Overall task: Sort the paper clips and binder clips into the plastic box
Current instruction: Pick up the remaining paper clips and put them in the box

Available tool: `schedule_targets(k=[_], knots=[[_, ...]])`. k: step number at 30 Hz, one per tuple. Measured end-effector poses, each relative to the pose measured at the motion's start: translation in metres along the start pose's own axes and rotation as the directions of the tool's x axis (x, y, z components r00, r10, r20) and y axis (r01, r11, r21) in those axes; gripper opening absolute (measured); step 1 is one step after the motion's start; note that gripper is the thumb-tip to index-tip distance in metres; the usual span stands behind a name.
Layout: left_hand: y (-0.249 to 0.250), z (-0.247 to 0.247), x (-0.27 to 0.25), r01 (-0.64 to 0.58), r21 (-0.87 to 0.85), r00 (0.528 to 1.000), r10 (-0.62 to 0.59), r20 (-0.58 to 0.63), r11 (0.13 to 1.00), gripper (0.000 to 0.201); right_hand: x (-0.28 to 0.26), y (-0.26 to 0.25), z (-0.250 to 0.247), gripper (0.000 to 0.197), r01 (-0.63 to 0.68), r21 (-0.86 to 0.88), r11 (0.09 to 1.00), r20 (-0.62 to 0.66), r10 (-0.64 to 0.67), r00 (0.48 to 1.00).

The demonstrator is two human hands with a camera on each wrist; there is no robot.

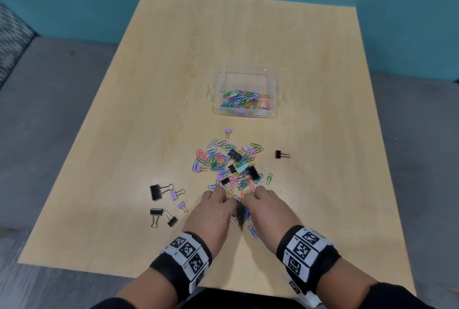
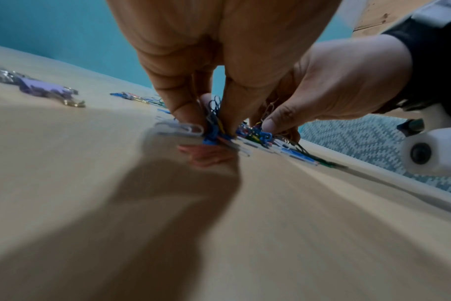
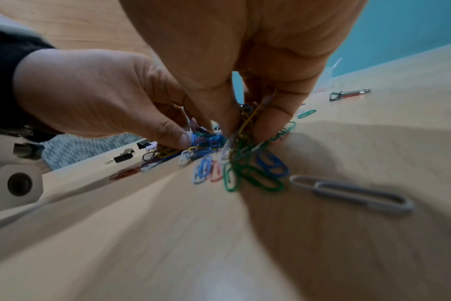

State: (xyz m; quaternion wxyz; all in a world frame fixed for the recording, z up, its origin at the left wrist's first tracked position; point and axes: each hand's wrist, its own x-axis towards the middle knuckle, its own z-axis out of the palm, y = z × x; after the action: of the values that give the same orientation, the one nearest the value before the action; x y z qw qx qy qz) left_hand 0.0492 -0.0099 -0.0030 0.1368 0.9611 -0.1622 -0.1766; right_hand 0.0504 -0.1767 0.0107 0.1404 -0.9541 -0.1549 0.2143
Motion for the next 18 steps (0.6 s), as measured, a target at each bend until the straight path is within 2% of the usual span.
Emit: schedule_targets(k=[3, 7, 10, 12, 14, 16, 18], knots=[[0.0, -0.001, 0.003, -0.033, 0.012, 0.999, 0.032, 0.017, 0.999, 0.045, 0.0, 0.002, 0.0, 0.051, -0.013, 0.057, 0.998, -0.034, 0.015, 0.999], [-0.002, -0.008, 0.005, -0.074, 0.019, 0.996, 0.073, 0.05, 0.997, 0.043, 0.0, 0.007, -0.003, 0.022, -0.07, 0.142, 0.987, -0.006, 0.072, 0.997], [-0.005, -0.013, 0.005, -0.087, -0.009, 0.994, 0.087, 0.071, 0.996, 0.037, -0.002, 0.012, -0.011, 0.017, -0.147, 0.281, 0.948, 0.105, 0.122, 0.987], [-0.008, -0.016, 0.004, -0.048, -0.115, 0.996, 0.055, 0.064, 0.992, 0.028, -0.002, 0.017, -0.017, 0.014, -0.17, 0.368, 0.914, 0.134, 0.129, 0.983], [-0.01, -0.021, 0.005, 0.04, -0.255, 0.998, -0.029, 0.048, 0.966, 0.02, -0.001, 0.023, -0.023, 0.015, -0.181, 0.425, 0.887, 0.17, 0.118, 0.978], [-0.013, -0.03, 0.007, 0.108, -0.381, 0.991, -0.071, 0.111, 0.918, 0.017, 0.0, 0.028, -0.03, 0.014, -0.22, 0.461, 0.86, 0.24, 0.118, 0.963], [-0.016, -0.04, 0.012, 0.131, -0.491, 0.987, -0.069, 0.142, 0.861, 0.015, 0.002, 0.03, -0.04, 0.013, -0.307, 0.557, 0.772, 0.338, 0.126, 0.933]])
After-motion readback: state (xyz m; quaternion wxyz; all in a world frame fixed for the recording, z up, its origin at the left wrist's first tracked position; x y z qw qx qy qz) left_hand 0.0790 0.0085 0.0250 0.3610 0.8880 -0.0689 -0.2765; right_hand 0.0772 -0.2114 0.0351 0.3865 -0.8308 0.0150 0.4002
